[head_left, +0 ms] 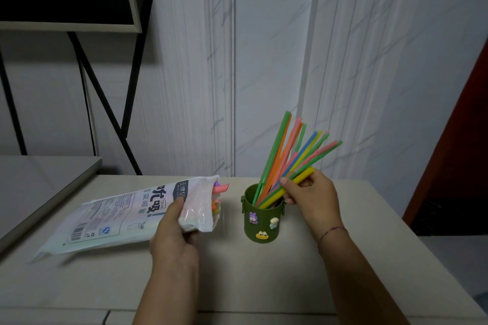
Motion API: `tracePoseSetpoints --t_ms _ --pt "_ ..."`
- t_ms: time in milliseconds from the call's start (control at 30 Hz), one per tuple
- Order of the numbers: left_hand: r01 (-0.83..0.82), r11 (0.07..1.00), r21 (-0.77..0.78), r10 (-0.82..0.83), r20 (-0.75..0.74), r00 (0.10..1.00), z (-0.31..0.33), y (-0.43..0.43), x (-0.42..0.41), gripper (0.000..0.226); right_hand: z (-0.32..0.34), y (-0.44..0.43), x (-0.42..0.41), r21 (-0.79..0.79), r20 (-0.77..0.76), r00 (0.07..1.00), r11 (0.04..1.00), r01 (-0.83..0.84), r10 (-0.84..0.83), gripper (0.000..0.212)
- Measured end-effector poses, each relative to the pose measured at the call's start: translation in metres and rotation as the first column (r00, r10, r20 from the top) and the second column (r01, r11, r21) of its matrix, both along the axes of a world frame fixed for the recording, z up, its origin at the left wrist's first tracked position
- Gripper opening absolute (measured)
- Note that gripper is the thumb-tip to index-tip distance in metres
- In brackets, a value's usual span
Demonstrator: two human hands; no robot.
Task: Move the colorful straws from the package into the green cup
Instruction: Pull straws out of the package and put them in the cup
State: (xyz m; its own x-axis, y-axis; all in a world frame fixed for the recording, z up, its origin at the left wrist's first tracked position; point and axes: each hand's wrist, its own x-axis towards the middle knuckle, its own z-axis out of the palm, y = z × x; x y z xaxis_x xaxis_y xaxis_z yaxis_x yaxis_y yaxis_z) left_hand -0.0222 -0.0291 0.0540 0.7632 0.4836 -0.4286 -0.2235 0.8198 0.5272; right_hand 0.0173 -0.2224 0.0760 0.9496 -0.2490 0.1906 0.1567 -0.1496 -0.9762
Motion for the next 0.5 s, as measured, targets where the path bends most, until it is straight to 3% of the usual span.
tracePoseSetpoints --t_ms 133,267,500 --pt "0.004 1.0 0.016 -0.004 0.0 1.0 0.001 -0.004 -0.001 0.047 -0.001 0.001 0.0 -0.002 0.035 0.998 0.998 0.058 -0.058 0.006" --pt "0.033 0.999 0.041 -0.033 -0.003 0.999 0.0 -0.008 -0.002 0.036 -0.006 0.007 0.001 -0.014 0.028 0.998 0.998 0.061 -0.06 0.009" --pt "0.05 0.997 0.055 -0.053 0.048 0.997 -0.002 -0.01 -0.002 0.038 -0.012 0.009 0.001 -0.028 -0.021 0.999 0.999 0.03 -0.031 0.011"
